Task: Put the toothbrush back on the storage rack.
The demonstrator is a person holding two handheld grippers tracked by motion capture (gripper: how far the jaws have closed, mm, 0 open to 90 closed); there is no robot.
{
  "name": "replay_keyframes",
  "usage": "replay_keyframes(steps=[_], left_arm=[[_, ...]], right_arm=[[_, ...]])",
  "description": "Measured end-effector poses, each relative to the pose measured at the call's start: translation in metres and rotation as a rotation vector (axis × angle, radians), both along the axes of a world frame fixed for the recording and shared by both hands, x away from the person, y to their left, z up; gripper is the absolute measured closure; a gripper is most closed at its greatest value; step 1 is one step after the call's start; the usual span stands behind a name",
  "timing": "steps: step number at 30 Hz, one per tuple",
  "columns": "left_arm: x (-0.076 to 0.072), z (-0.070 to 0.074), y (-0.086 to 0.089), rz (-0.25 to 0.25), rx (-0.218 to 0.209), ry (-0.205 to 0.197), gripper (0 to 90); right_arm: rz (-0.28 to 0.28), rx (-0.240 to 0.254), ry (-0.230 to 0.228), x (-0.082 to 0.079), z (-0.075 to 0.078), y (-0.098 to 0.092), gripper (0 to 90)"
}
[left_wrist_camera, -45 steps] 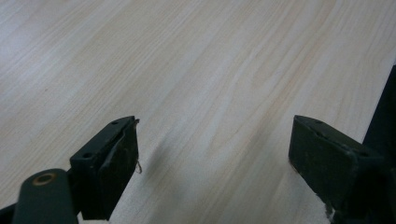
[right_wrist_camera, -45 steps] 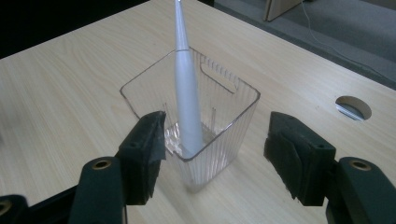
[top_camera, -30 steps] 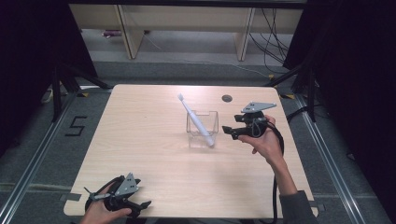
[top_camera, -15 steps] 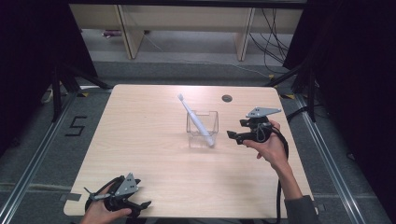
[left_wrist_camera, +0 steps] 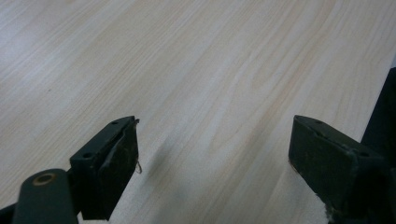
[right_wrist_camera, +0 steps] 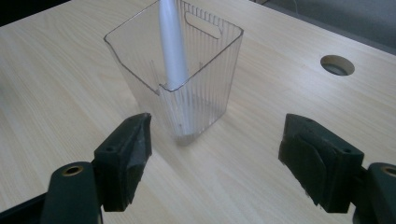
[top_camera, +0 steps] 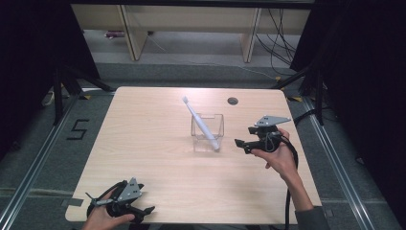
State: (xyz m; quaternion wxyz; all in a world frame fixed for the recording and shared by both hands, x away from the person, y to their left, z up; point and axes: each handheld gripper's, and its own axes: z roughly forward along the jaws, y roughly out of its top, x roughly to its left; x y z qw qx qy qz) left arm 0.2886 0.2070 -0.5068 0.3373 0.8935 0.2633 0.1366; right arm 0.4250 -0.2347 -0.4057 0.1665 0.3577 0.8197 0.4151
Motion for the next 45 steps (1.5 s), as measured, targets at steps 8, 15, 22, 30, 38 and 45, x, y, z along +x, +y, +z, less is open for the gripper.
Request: replay_keyframes(steps=[8,15,22,30,38,45], left_arm=[[0.001,0.001,0.001,-0.019,0.010,-0.015,15.5],[0.000,0.001,0.000,-0.015,0.008,-0.009,15.6],[0.001,0.001,0.001,-0.011,0.006,-0.013,15.5],[0.001,0.001,0.001,-0.015,0.009,-0.009,15.5],[0.000,0.001,0.001,-0.011,0.006,-0.011,15.6],[0.000,0.001,0.001,-0.011,0.008,-0.012,15.6]], right_arm=[[-0.004,0.005,0.021,-0.007,-0.007,-0.002,25.6],[-0.011,0.009,0.029,-0.014,-0.011,-0.004,25.6],[0.005,-0.003,0.027,-0.021,-0.018,-0.006,25.6],[0.005,-0.005,0.042,-0.029,-0.028,-0.010,25.5],[-0.007,-0.008,0.053,-0.034,-0.039,-0.016,25.3],[-0.006,-0.015,0.060,-0.038,-0.045,-0.020,25.2]])
